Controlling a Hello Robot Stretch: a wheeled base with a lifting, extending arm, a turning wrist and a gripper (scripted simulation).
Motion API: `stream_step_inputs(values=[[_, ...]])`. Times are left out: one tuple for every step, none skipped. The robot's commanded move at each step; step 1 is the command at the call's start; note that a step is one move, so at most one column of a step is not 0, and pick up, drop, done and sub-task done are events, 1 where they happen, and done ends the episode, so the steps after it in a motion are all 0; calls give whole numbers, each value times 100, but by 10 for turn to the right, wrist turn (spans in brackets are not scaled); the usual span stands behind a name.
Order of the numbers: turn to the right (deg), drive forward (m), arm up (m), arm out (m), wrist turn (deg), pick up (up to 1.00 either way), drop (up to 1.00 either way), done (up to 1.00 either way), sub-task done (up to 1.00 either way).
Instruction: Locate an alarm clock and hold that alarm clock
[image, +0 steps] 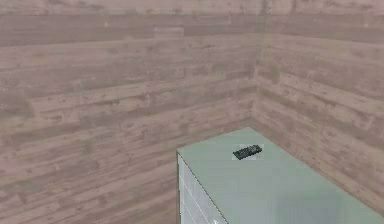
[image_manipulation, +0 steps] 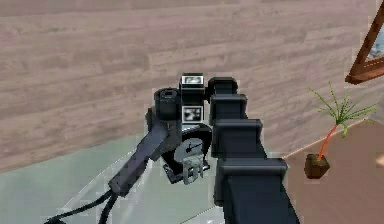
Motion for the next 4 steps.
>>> stream_step_inputs(values=[[0,0,0,0,450,0,0,0,0],[0,0,0,0,450,0,0,0,0],[0,0,0,0,330,0,0,0,0],[0,0,-28,0,0,0,0,0,0]])
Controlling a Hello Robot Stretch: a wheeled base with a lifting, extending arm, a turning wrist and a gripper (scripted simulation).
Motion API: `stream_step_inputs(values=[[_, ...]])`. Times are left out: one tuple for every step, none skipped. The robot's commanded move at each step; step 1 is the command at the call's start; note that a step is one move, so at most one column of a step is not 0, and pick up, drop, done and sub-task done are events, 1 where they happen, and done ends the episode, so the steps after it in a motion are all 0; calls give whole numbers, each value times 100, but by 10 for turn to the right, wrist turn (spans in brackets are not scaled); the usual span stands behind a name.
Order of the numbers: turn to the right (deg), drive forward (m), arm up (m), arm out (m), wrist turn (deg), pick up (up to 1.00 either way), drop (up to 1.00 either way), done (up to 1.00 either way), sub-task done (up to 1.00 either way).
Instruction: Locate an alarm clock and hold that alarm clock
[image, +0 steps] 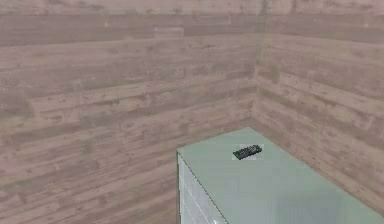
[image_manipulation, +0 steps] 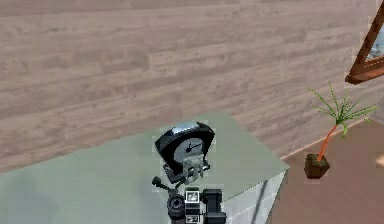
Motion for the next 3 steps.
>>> stream_step_inputs(values=[[0,0,0,0,0,100,0,0,0],[0,0,10,0,0,0,0,0,0],[0,0,0,0,0,0,0,100,0]])
